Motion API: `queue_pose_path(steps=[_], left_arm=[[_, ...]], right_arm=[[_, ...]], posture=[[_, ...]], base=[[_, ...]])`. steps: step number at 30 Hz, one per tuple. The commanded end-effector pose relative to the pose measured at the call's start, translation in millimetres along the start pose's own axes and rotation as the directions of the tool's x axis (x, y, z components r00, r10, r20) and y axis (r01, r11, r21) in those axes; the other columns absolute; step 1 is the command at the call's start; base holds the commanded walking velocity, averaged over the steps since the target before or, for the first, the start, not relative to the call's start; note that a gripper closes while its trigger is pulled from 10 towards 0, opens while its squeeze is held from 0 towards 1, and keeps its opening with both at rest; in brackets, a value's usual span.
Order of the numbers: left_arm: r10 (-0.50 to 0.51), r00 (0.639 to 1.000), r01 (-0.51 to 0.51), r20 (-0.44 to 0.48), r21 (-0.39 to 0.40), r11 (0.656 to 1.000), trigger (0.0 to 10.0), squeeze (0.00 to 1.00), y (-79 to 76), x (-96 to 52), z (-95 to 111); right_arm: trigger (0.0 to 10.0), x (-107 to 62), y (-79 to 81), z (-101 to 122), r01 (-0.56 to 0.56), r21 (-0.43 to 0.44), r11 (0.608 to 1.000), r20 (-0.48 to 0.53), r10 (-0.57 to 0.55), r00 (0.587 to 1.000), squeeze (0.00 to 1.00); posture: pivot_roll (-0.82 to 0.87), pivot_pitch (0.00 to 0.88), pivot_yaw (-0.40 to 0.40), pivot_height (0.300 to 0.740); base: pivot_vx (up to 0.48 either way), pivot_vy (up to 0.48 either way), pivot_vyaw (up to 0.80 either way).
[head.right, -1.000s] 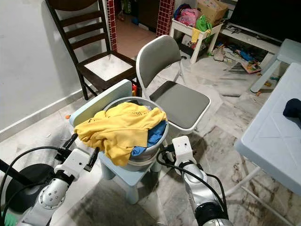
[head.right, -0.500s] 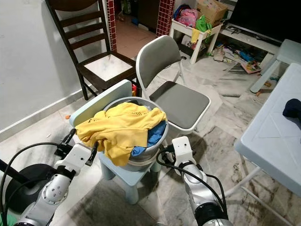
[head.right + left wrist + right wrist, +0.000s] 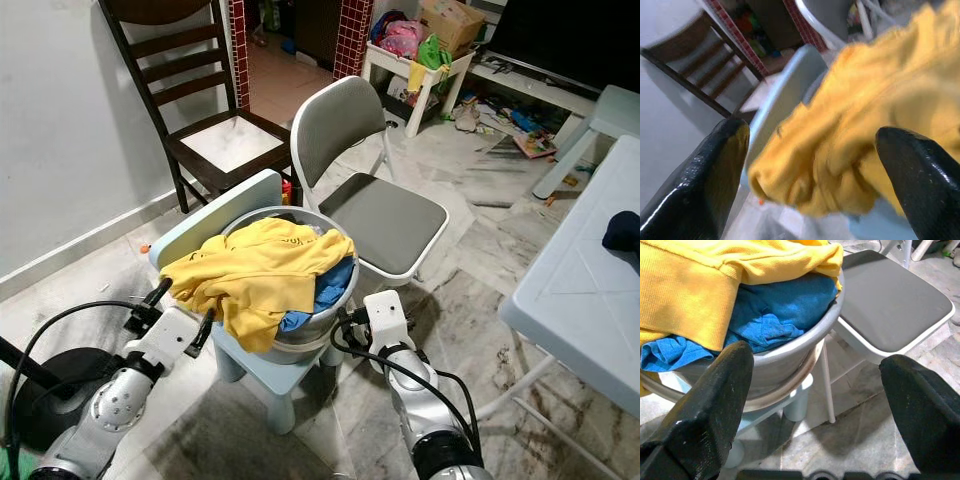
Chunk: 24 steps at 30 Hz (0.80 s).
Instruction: Hang hanger
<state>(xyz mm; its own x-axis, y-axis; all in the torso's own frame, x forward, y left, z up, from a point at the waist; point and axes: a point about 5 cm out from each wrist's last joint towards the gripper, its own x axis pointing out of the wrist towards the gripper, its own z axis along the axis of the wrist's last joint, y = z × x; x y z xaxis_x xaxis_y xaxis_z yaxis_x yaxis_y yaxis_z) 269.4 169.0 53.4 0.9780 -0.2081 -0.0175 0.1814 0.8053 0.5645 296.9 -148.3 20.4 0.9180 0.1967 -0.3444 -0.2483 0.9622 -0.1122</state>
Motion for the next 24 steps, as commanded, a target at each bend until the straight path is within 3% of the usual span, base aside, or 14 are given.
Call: queue_pose_path(steps=[1, 4, 6, 13, 24], left_arm=[[0.06, 0.998, -0.06, 0.017, -0.026, 0.998, 10.0, 0.0, 4.5, -2.5, 5], [0.107, 0.994, -0.106, 0.001, -0.092, 0.99, 10.0, 0.0, 4.5, -9.4, 7], [0.143, 0.988, -0.15, -0.051, -0.169, 0.974, 10.0, 0.0, 0.2, -26.5, 1], [0.153, 0.975, -0.182, -0.16, -0.184, 0.966, 10.0, 0.0, -8.2, -48.5, -19], [0.118, 0.988, -0.138, -0.097, -0.233, 0.963, 10.0, 0.0, -4.1, -36.6, -6]], right_arm=[[10.0, -2.9, -5.0, 0, 0.009, 0.022, 1.0, 0.018, -0.009, 1.0, 1.0], [10.0, -4.0, -4.5, 6, -0.014, 0.057, 0.998, 0.062, 0.011, 0.998, 1.0], [10.0, -5.4, -3.5, 12, -0.039, 0.062, 0.997, 0.102, 0.033, 0.994, 1.0], [10.0, -4.9, 0.1, 7, -0.045, 0.048, 0.998, 0.078, 0.041, 0.996, 1.0], [10.0, -2.8, 2.5, 11, -0.05, 0.049, 0.998, 0.085, 0.046, 0.995, 1.0]], posture=[[-0.04, 0.039, -0.086, 0.74], [-0.04, 0.042, -0.085, 0.74], [-0.03, 0.044, -0.084, 0.74], [-0.01, 0.047, -0.087, 0.74], [-0.01, 0.034, -0.077, 0.74]], base=[[0.0, 0.0, 0.0], [0.0, 0.0, 0.0], [0.0, 0.0, 0.0], [0.0, 0.0, 0.0], [0.0, 0.0, 0.0]])
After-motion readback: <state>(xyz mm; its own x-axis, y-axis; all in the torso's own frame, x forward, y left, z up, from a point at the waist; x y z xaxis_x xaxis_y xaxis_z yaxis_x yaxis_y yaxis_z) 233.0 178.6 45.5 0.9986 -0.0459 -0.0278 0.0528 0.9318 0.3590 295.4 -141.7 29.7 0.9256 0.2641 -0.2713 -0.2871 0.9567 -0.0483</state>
